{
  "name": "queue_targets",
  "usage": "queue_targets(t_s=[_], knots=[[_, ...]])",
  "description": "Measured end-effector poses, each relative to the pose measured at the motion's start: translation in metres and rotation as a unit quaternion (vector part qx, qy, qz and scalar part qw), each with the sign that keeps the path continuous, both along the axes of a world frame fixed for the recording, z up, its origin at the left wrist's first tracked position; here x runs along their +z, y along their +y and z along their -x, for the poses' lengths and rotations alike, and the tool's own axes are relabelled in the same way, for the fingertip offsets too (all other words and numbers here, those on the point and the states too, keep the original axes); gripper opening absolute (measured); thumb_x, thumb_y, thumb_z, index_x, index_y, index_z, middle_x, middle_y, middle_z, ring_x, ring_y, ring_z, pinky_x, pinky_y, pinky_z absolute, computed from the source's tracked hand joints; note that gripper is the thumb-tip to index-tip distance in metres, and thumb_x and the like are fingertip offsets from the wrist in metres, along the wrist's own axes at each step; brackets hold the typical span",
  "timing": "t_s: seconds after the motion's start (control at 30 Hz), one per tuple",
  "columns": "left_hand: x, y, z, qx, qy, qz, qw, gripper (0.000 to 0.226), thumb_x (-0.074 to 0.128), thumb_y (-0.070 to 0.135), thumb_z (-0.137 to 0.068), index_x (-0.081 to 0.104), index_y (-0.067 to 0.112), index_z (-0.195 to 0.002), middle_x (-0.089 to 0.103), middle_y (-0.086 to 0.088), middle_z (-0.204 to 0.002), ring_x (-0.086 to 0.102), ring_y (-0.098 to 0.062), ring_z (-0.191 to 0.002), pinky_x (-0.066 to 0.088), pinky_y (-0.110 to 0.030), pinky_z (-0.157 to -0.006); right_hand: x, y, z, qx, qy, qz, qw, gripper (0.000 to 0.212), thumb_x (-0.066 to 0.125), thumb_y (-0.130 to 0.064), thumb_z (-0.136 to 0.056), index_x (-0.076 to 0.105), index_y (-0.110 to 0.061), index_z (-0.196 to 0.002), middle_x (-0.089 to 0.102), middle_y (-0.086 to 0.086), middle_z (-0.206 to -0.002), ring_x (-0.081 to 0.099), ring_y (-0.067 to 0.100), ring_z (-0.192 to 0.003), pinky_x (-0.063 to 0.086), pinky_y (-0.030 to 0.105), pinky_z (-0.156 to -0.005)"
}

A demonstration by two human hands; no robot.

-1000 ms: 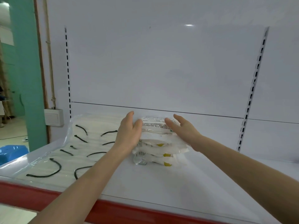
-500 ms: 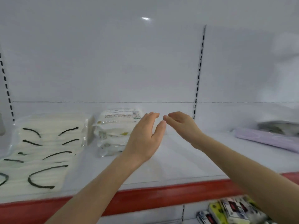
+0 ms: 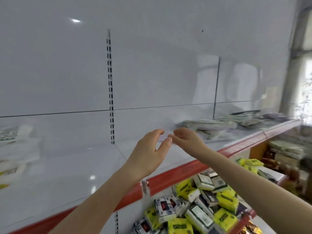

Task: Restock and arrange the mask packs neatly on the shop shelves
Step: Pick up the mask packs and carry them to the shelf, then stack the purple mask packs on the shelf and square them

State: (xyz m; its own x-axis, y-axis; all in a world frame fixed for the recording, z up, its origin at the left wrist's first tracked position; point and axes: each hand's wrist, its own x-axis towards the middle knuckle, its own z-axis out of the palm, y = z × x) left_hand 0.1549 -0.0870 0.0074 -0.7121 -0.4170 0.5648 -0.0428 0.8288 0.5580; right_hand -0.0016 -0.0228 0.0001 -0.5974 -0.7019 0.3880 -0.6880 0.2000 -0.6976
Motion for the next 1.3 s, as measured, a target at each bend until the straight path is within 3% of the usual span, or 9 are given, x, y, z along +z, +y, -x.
queue_targets(t_s=[0.07,0.17,0.27,0.53,0.67,0.83,0.97,1.1,1.3], knots=[[-0.001,0.016,0.033,-0.008,-0.007,-0.004,1.000,0.047,0.038,0.041,-0.097,0.036,0.022,-0.140,0.037,0.008,-0.146,0.033,-0.004,-0.132,0.021,-0.010,-0.094,0.001,0.026,0.039,-0.018,0.016,-0.006,1.000,0.020,0.059,-0.036,-0.088,0.055,-0.020,-0.098,0.050,-0.014,-0.087,0.049,-0.001,-0.079,0.037,0.011,-0.068],[-0.003,0.031,0.073,0.005,-0.011,-0.010,1.000,0.047,0.037,0.038,-0.098,0.036,0.020,-0.141,0.038,0.003,-0.146,0.036,-0.009,-0.132,0.023,-0.013,-0.093,0.002,0.058,0.091,-0.035,0.019,-0.007,0.999,0.042,0.062,-0.031,-0.087,0.055,-0.006,-0.121,0.059,0.001,-0.111,0.056,0.014,-0.104,0.043,0.027,-0.087],[-0.007,0.036,0.102,0.033,-0.007,-0.028,0.999,0.045,0.038,0.034,-0.098,0.039,0.017,-0.139,0.042,0.001,-0.144,0.040,-0.012,-0.129,0.025,-0.014,-0.092,0.001,0.073,0.131,-0.039,0.012,-0.020,0.999,0.041,0.062,-0.027,-0.088,0.055,-0.005,-0.122,0.060,0.007,-0.118,0.056,0.021,-0.111,0.044,0.036,-0.098],[-0.013,0.023,0.146,0.094,-0.043,-0.053,0.993,0.044,0.043,0.031,-0.097,0.041,0.014,-0.138,0.045,-0.001,-0.141,0.043,-0.014,-0.129,0.029,-0.019,-0.099,-0.014,0.057,0.184,-0.006,0.035,-0.045,0.998,0.038,0.060,-0.023,-0.088,0.056,-0.003,-0.121,0.061,0.005,-0.109,0.056,0.017,-0.100,0.040,0.025,-0.083],[-0.007,0.015,0.160,0.105,-0.054,-0.059,0.991,0.044,0.044,0.031,-0.096,0.042,0.014,-0.137,0.046,-0.004,-0.140,0.043,-0.017,-0.129,0.031,-0.025,-0.102,-0.020,0.044,0.196,0.017,0.045,-0.040,0.998,0.028,0.060,-0.024,-0.088,0.056,-0.011,-0.113,0.056,0.000,-0.102,0.053,0.014,-0.097,0.037,0.022,-0.082],[0.008,0.005,0.184,0.102,-0.042,-0.045,0.993,0.045,0.045,0.033,-0.096,0.041,0.015,-0.137,0.045,-0.005,-0.141,0.043,-0.018,-0.128,0.032,-0.025,-0.099,-0.005,0.041,0.219,-0.006,0.060,-0.005,0.998,0.038,0.061,-0.021,-0.088,0.055,-0.004,-0.121,0.061,0.006,-0.114,0.056,0.014,-0.100,0.039,0.022,-0.083],[0.005,0.011,0.204,0.077,-0.019,-0.059,0.995,0.042,0.045,0.032,-0.096,0.044,0.015,-0.135,0.048,-0.006,-0.138,0.047,-0.018,-0.124,0.036,-0.025,-0.097,-0.003,0.051,0.250,-0.062,0.136,-0.002,0.989,0.032,0.061,-0.023,-0.088,0.060,-0.008,-0.116,0.064,0.004,-0.111,0.055,0.012,-0.093,0.039,0.022,-0.079],[0.002,0.017,0.216,0.072,-0.020,-0.033,0.997,0.041,0.045,0.031,-0.097,0.044,0.014,-0.134,0.050,-0.004,-0.136,0.047,-0.017,-0.124,0.031,-0.018,-0.090,-0.008,0.051,0.269,-0.105,0.216,-0.045,0.970,0.030,0.060,-0.027,-0.089,0.062,-0.015,-0.117,0.062,0.004,-0.119,0.055,0.021,-0.110,0.044,0.031,-0.089],[0.003,0.013,0.221,0.087,0.000,-0.027,0.996,0.042,0.045,0.032,-0.096,0.044,0.015,-0.135,0.048,0.000,-0.138,0.043,-0.012,-0.128,0.030,-0.018,-0.096,-0.009,0.029,0.284,-0.105,0.298,-0.082,0.945,0.035,0.059,-0.030,-0.090,0.058,-0.019,-0.123,0.055,0.001,-0.129,0.041,0.022,-0.122,0.037,0.034,-0.098]])
